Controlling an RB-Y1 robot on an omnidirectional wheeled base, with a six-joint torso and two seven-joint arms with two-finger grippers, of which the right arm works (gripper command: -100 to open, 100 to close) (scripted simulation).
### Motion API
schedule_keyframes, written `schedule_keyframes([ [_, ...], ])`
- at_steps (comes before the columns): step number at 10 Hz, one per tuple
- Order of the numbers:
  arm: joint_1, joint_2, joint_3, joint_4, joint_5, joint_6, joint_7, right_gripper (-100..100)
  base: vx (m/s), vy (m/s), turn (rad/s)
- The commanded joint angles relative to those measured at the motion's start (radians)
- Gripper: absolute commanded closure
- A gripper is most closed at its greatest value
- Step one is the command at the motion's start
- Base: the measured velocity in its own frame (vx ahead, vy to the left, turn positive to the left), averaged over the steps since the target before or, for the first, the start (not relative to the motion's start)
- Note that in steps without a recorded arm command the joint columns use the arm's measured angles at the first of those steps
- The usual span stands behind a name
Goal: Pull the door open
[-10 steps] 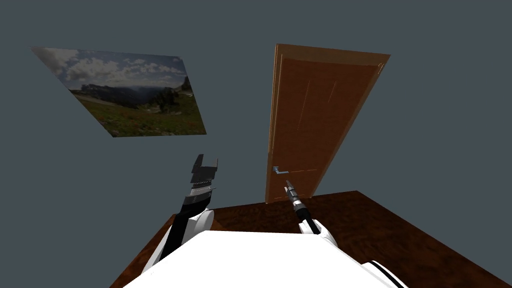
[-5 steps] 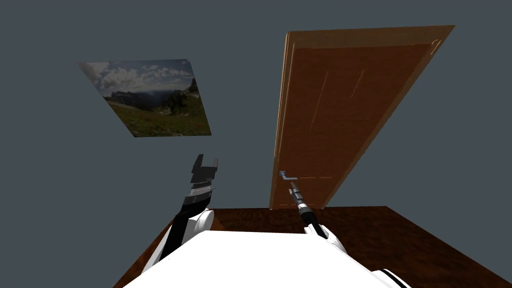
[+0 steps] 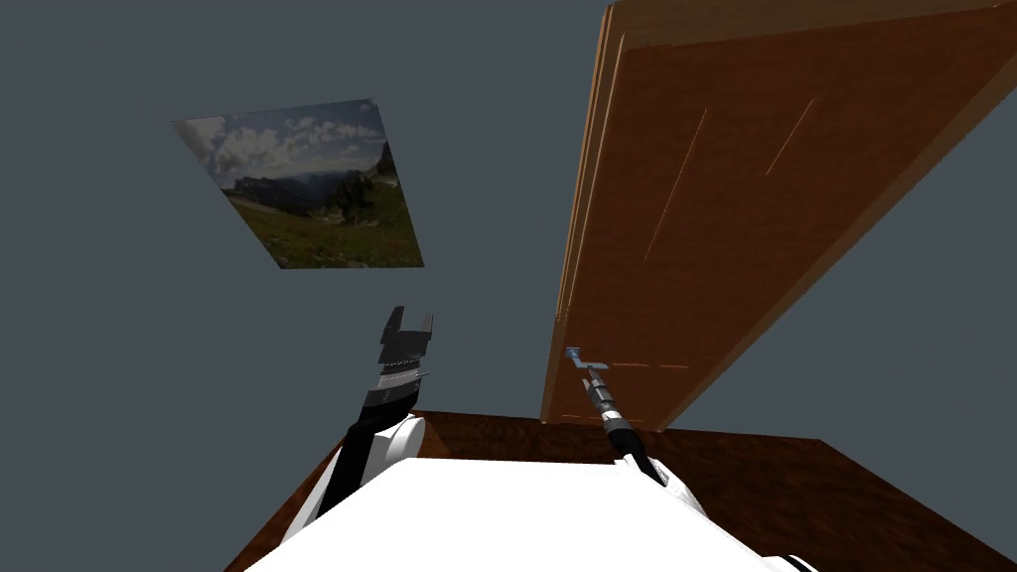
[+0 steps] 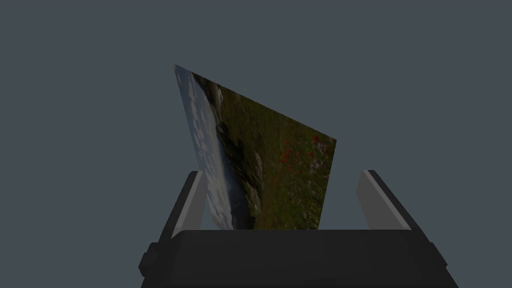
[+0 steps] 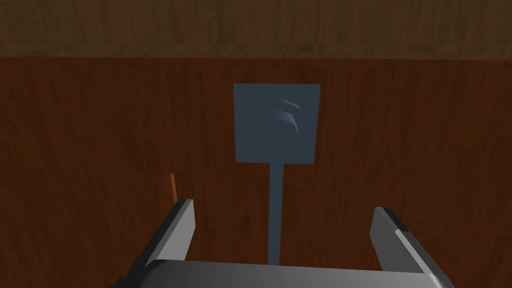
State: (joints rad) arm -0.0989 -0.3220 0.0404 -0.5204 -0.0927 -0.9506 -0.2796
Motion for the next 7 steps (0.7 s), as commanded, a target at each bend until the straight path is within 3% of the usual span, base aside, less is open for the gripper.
schedule_keyframes([
  [1, -0.013, -0.005, -0.010, 0.039, -0.003, -0.020, -0.005, -100, 0.067, -0.007, 0.135],
  [2, -0.013, -0.005, -0.010, 0.039, -0.003, -0.020, -0.005, -100, 0.034, -0.010, -0.007],
  [3, 0.003, -0.020, -0.038, 0.048, -0.013, -0.033, -0.012, -100, 0.127, -0.013, 0.234],
  [5, 0.013, -0.015, -0.034, 0.029, -0.012, -0.024, -0.007, -100, 0.092, -0.013, 0.089],
  [6, 0.013, -0.015, -0.034, 0.029, -0.012, -0.024, -0.007, 100, -0.004, 0.000, -0.013],
  [7, 0.013, -0.015, -0.034, 0.029, -0.012, -0.024, -0.007, 100, -0.017, 0.001, -0.003],
])
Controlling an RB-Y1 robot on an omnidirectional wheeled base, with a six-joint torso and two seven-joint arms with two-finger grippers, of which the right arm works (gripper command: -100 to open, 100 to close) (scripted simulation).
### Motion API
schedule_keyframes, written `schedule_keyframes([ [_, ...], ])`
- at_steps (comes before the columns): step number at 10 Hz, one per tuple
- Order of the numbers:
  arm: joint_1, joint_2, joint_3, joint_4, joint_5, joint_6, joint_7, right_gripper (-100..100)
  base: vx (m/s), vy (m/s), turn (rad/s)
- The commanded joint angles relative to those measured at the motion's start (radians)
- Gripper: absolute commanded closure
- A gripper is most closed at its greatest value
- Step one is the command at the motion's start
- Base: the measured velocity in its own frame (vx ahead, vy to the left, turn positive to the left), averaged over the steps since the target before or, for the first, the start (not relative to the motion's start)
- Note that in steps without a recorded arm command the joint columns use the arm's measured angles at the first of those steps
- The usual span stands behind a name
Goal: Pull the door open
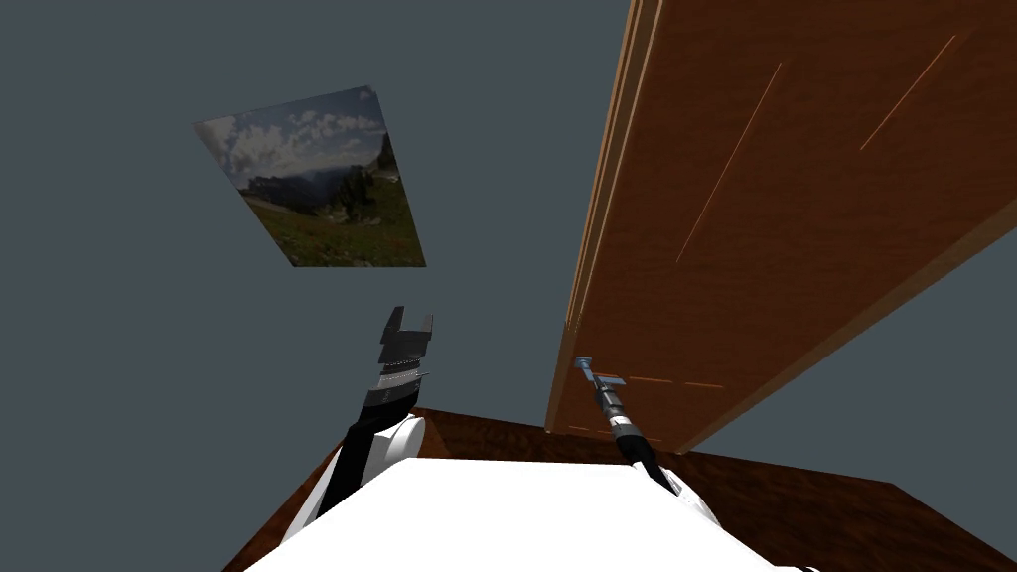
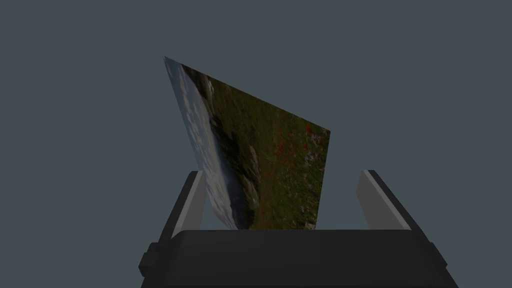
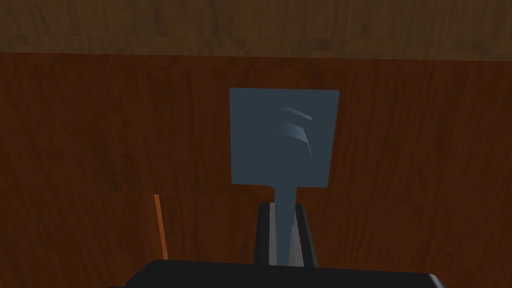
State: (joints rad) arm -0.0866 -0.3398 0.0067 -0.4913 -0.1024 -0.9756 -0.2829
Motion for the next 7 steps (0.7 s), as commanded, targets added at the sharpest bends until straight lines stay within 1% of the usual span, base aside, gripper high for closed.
schedule_keyframes([
  [1, 0.000, 0.003, -0.001, 0.000, -0.002, 0.001, -0.004, 100, -0.014, 0.002, 0.003],
  [4, 0.000, 0.003, -0.001, 0.000, -0.002, 0.001, -0.004, 100, -0.003, 0.000, 0.001],
  [6, -0.004, -0.001, 0.005, 0.007, 0.005, -0.002, -0.010, 100, -0.121, -0.031, 0.087],
  [7, -0.007, -0.003, 0.008, 0.012, 0.010, -0.006, -0.016, 100, -0.188, -0.085, 0.108],
])
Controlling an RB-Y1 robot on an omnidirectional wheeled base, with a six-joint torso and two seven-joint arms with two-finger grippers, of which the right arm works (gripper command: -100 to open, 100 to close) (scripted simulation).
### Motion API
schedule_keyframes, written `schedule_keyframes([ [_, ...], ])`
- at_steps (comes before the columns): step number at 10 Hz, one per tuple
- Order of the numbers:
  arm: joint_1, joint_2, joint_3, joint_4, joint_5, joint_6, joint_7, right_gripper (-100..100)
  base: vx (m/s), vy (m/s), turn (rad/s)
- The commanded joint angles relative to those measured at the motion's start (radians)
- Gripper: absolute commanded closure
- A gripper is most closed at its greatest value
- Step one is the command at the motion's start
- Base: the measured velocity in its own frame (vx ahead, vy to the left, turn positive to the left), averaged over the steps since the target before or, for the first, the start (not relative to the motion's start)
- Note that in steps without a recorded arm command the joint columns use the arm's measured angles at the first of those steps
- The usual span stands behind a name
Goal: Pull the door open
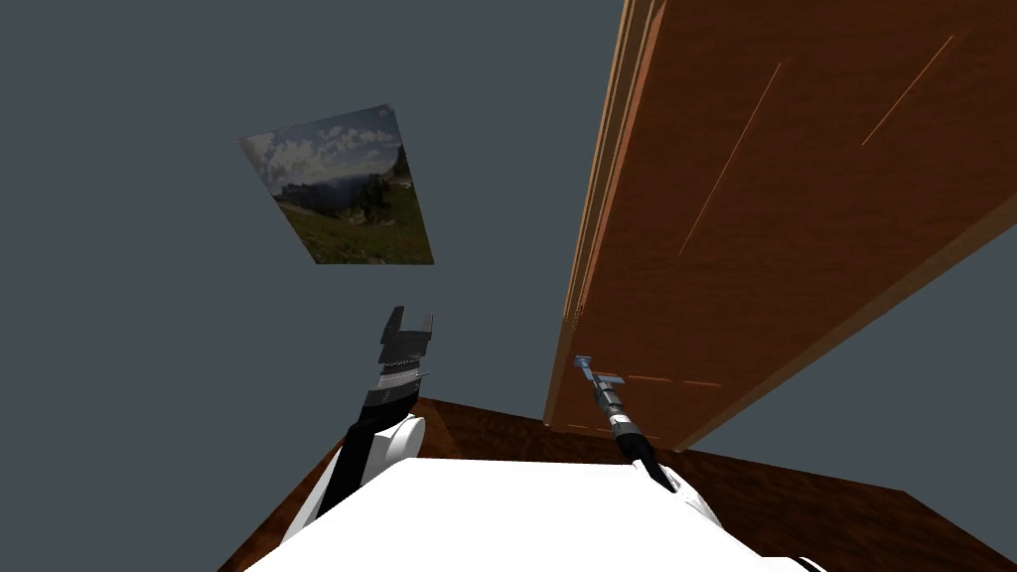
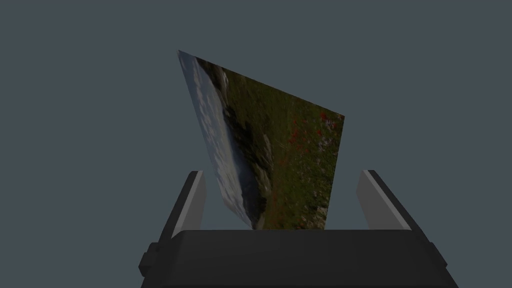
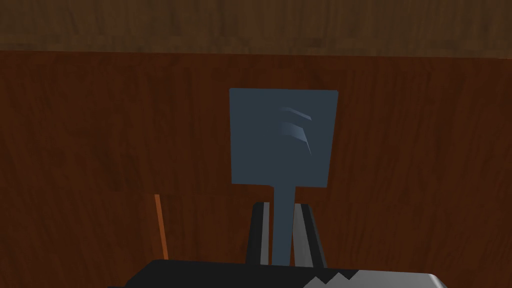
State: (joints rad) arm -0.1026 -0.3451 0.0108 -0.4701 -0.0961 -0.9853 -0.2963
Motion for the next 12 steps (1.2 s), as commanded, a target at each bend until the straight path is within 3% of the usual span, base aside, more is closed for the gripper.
schedule_keyframes([
  [1, 0.006, 0.000, 0.008, -0.004, 0.010, 0.000, -0.008, 100, -0.187, -0.064, 0.127],
  [8, -0.020, -0.018, 0.037, 0.033, 0.049, -0.029, -0.050, 100, -0.211, -0.094, 0.137],
  [9, -0.028, -0.013, 0.036, 0.055, 0.047, -0.038, -0.045, 100, -0.100, -0.058, 0.052],
  [10, -0.010, -0.028, 0.047, 0.061, 0.053, -0.068, -0.065, 100, -0.126, -0.016, 0.163],
  [12, -0.005, -0.034, 0.050, 0.063, 0.055, -0.077, -0.071, 100, -0.146, -0.030, 0.090],
])
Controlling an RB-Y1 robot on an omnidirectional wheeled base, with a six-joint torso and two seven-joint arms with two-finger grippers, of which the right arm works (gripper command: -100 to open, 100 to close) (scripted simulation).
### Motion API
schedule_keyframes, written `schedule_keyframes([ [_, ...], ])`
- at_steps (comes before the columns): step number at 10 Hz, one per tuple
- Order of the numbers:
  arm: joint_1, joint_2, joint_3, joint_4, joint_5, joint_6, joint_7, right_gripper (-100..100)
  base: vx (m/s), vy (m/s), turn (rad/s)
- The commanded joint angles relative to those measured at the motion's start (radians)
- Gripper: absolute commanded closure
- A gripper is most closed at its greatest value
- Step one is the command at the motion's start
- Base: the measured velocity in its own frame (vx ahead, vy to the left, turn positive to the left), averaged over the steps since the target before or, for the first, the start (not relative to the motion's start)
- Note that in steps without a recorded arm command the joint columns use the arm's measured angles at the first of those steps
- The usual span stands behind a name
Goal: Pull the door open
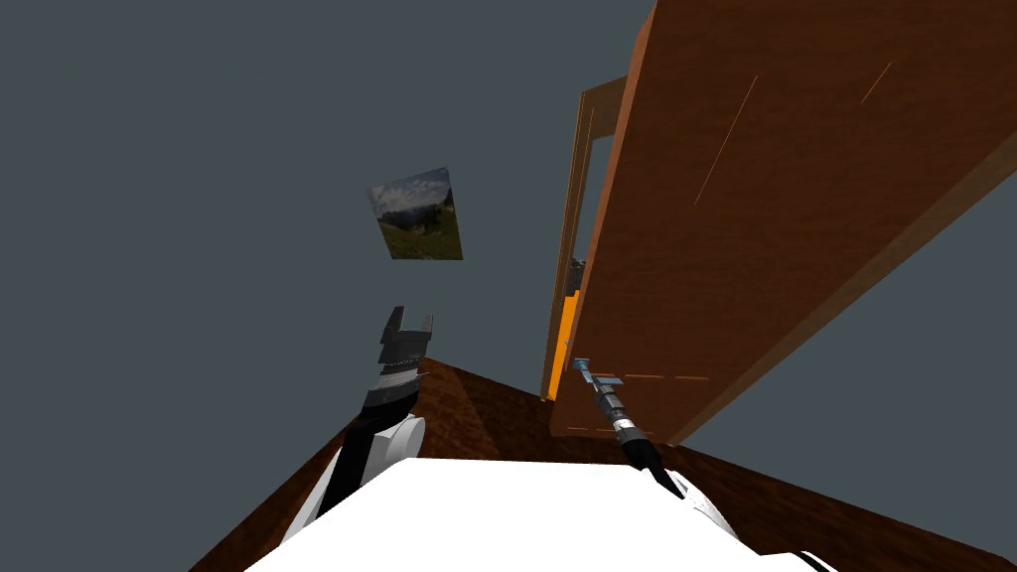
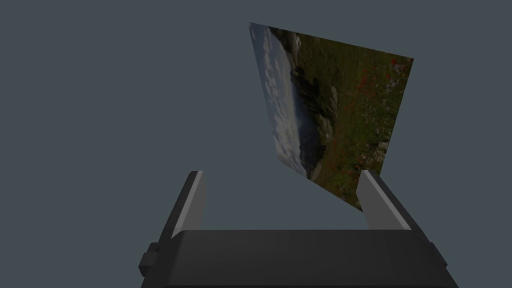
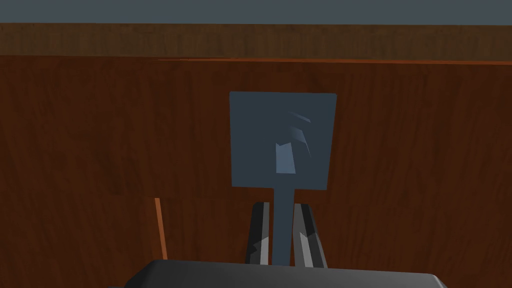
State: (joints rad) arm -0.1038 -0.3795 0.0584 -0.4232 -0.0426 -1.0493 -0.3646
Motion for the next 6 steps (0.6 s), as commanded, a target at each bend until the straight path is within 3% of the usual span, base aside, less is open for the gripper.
schedule_keyframes([
  [1, 0.009, -0.012, 0.007, 0.019, 0.004, -0.033, -0.016, 100, -0.106, -0.030, 0.104],
  [6, 0.046, -0.050, 0.024, 0.030, 0.013, -0.095, -0.057, 100, -0.124, -0.042, 0.104],
])
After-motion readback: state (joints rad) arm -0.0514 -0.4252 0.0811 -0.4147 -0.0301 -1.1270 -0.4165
